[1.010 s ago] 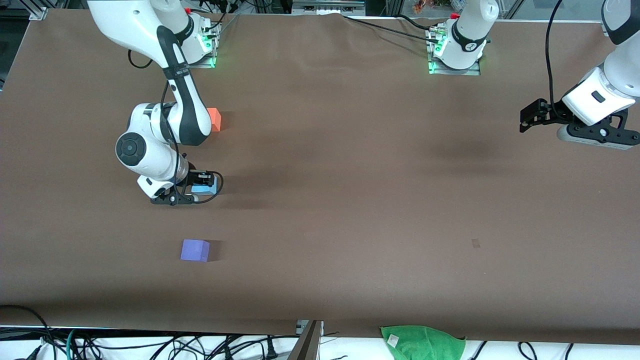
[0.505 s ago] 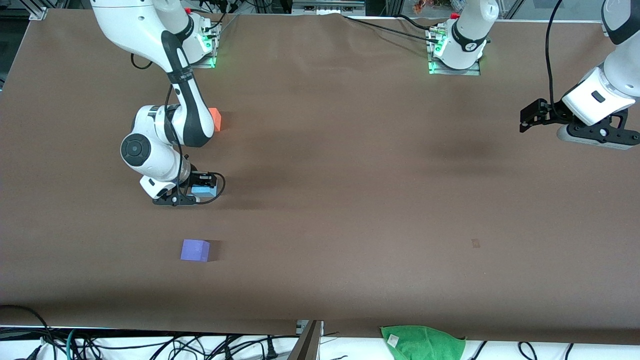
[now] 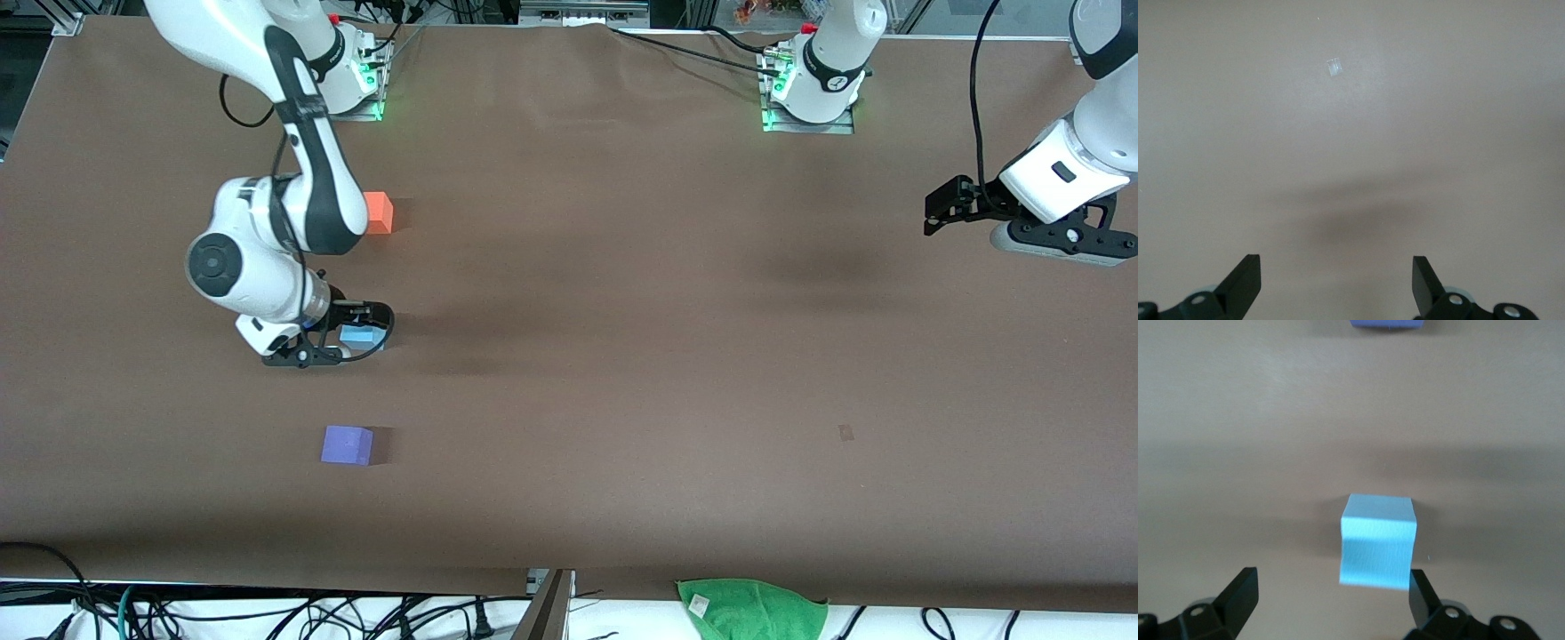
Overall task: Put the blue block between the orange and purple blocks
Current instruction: 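Carry the cube with the right gripper between the orange and purple cubes, then open the right gripper and draw it back from the cube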
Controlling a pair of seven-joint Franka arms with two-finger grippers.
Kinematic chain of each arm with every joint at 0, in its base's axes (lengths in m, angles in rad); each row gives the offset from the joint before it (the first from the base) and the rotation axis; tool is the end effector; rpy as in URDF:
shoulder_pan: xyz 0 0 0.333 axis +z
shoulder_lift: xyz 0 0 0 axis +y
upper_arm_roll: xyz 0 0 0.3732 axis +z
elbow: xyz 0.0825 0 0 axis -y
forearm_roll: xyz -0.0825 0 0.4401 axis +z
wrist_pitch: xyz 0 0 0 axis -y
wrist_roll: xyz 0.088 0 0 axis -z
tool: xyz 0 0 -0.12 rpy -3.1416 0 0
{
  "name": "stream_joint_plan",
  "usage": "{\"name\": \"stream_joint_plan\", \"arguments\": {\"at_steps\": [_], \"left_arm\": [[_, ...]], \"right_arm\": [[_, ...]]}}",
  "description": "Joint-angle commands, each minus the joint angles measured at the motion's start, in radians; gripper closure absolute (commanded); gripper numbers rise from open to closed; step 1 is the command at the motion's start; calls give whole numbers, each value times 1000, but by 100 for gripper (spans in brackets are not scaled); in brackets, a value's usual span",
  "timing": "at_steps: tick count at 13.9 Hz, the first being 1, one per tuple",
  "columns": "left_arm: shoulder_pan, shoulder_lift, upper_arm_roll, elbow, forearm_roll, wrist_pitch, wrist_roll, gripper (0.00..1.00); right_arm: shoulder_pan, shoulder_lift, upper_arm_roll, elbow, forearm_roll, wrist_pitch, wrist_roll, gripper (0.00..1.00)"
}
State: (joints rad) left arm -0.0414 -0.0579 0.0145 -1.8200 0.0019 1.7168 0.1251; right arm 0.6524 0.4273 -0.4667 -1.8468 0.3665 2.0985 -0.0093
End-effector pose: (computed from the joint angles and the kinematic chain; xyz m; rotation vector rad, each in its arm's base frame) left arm 0.5908 -0.0155 0.5838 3.1305 -0.2389 -0.0711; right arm 0.6675 0.1689 0.3108 -3.0314 -0.0226 0.1890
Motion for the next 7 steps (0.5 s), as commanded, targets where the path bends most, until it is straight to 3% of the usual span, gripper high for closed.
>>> {"name": "stream_joint_plan", "arguments": {"at_steps": [1, 3, 7], "left_arm": [[-9, 10, 2, 22, 23, -5, 2, 0], [-9, 10, 2, 24, 23, -5, 2, 0], [-9, 10, 2, 24, 23, -5, 1, 0]], "right_arm": [[3, -65, -27, 86, -73, -154, 50, 0], [3, -160, -23, 101, -164, -211, 84, 0], [3, -336, -26, 83, -230, -320, 81, 0]]}}
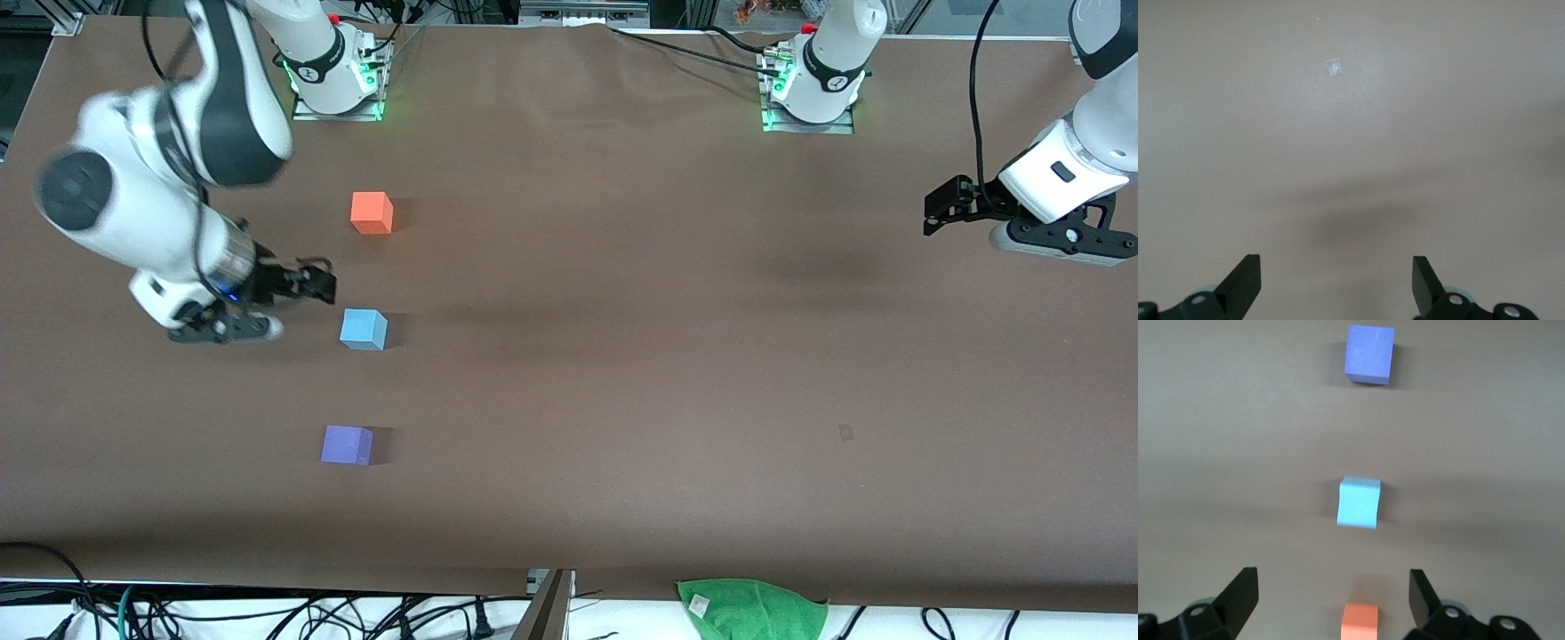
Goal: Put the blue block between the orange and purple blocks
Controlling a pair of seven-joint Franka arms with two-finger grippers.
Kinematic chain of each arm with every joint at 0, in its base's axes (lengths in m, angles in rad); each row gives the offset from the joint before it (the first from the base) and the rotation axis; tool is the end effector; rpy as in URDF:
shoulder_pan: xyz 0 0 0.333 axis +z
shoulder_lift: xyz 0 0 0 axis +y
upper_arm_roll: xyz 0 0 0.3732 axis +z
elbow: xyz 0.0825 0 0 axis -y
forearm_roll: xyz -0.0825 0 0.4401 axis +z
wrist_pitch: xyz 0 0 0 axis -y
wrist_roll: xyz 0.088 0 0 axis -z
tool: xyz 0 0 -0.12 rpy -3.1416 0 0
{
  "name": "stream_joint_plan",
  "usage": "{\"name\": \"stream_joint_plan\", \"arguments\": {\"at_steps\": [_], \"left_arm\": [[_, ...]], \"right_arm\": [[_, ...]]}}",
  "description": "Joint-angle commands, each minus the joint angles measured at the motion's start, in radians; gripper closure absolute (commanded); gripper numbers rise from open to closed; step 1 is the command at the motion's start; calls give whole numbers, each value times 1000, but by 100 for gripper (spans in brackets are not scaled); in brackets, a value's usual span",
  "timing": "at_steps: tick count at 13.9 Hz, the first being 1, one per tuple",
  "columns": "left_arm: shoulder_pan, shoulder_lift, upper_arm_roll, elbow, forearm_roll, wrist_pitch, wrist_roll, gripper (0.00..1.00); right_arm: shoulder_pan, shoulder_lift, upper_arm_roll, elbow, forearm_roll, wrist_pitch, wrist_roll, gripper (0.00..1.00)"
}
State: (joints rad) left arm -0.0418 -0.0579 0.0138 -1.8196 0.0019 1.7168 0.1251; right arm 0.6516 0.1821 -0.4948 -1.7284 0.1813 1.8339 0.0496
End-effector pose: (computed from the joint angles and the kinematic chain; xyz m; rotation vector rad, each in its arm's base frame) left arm 0.5908 -0.0162 0.5840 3.1305 -0.2407 -0.0705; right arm 0.6526 0.1398 0.5035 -3.0572 -0.0915 0.0944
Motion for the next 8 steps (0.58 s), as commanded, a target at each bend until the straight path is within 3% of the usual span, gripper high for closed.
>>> {"name": "stream_joint_plan", "arguments": {"at_steps": [1, 5, 6, 8], "left_arm": [[-9, 10, 3, 23, 23, -5, 1, 0], [-9, 10, 3, 23, 23, -5, 1, 0], [-9, 10, 3, 23, 23, -5, 1, 0], [-10, 10, 3, 23, 23, -5, 1, 0]], "right_arm": [[3, -119, 4, -37, -87, -74, 24, 0], [-27, -148, 18, 4, -179, -125, 3, 0], [-55, -150, 57, 7, -222, -152, -3, 0], [-221, -150, 239, 38, -244, -165, -28, 0]]}}
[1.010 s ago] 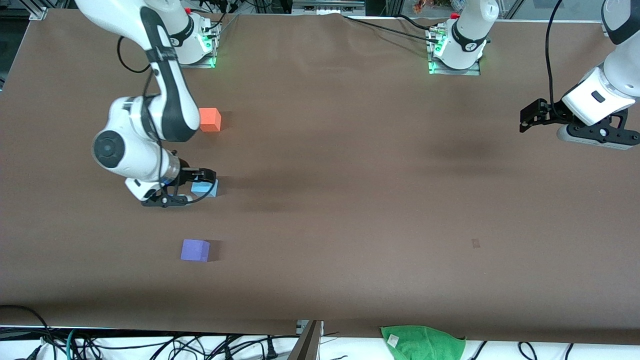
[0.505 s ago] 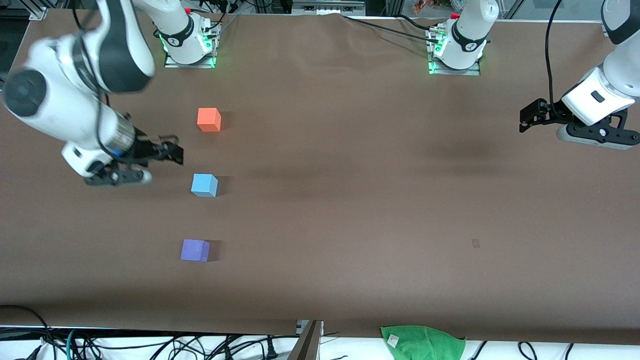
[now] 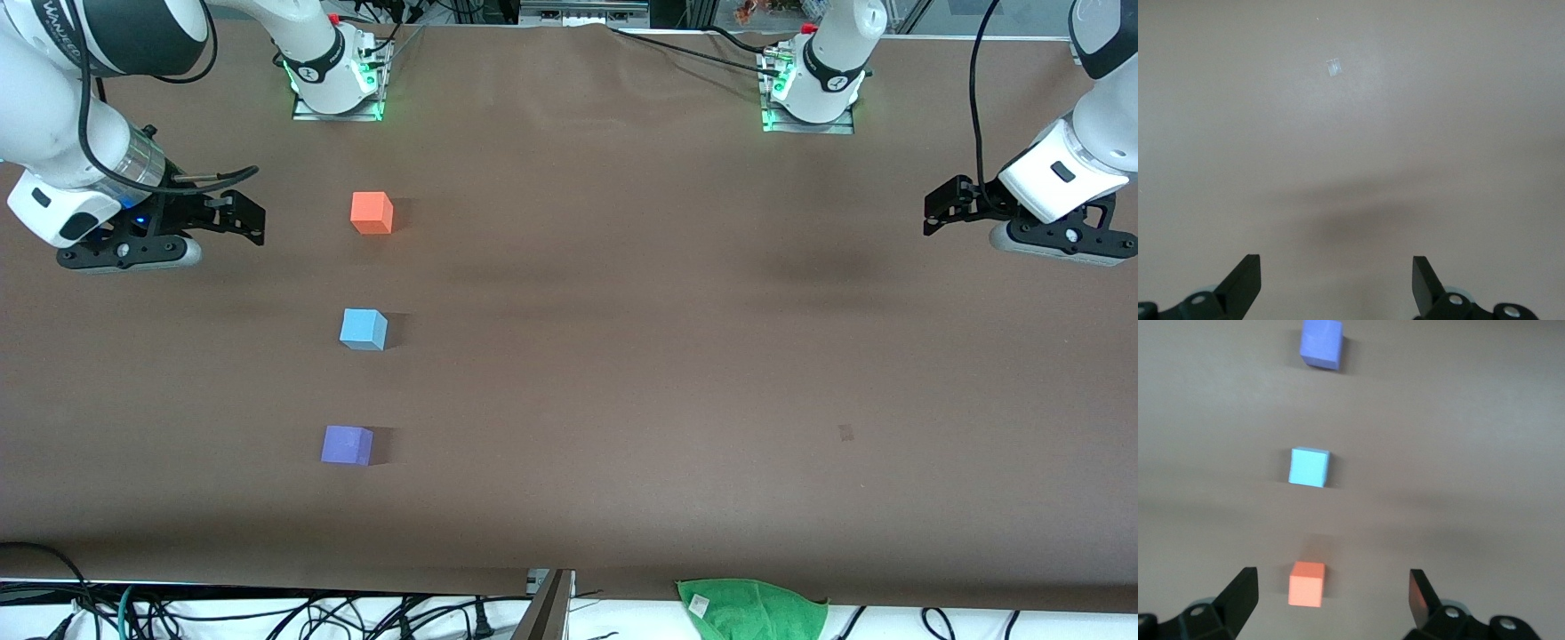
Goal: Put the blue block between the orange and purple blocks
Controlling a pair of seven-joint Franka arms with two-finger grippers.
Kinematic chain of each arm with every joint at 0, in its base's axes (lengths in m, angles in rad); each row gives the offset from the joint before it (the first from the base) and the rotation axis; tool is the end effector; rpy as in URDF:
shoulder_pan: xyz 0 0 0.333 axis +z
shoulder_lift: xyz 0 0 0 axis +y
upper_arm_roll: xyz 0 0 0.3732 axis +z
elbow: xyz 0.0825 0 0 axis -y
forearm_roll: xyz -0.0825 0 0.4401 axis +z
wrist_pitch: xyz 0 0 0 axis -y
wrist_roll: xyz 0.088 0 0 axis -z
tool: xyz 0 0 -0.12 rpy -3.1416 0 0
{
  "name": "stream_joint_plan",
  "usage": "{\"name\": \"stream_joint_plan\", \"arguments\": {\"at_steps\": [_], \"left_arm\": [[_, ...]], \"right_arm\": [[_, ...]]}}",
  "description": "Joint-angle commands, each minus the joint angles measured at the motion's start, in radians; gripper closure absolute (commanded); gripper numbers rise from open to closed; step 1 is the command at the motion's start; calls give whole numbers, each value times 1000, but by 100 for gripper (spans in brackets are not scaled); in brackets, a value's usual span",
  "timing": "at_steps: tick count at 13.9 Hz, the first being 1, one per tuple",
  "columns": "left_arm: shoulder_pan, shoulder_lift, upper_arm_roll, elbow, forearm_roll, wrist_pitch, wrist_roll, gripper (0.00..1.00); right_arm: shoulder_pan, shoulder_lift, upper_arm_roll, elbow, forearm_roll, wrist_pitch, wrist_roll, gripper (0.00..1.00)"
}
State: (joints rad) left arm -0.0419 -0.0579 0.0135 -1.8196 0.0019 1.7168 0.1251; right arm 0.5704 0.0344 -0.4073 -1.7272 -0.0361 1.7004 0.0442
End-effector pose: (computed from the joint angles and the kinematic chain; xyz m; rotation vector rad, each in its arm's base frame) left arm 0.5908 -0.0164 0.5840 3.1304 -0.2413 -0.0705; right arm 0.6147 0.1007 0.5774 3.0795 0.1918 -0.0818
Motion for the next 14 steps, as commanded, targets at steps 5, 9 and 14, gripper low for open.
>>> {"name": "stream_joint_plan", "arguments": {"at_steps": [5, 9, 14], "left_arm": [[-10, 10, 3, 23, 23, -5, 1, 0], [-10, 10, 3, 23, 23, -5, 1, 0], [-10, 10, 3, 23, 44, -6, 1, 0]], "right_arm": [[-515, -1, 428, 87, 126, -82, -35, 0], [-518, -4, 430, 121, 119, -133, -29, 0], [-507, -2, 436, 135, 74, -139, -18, 0]]}}
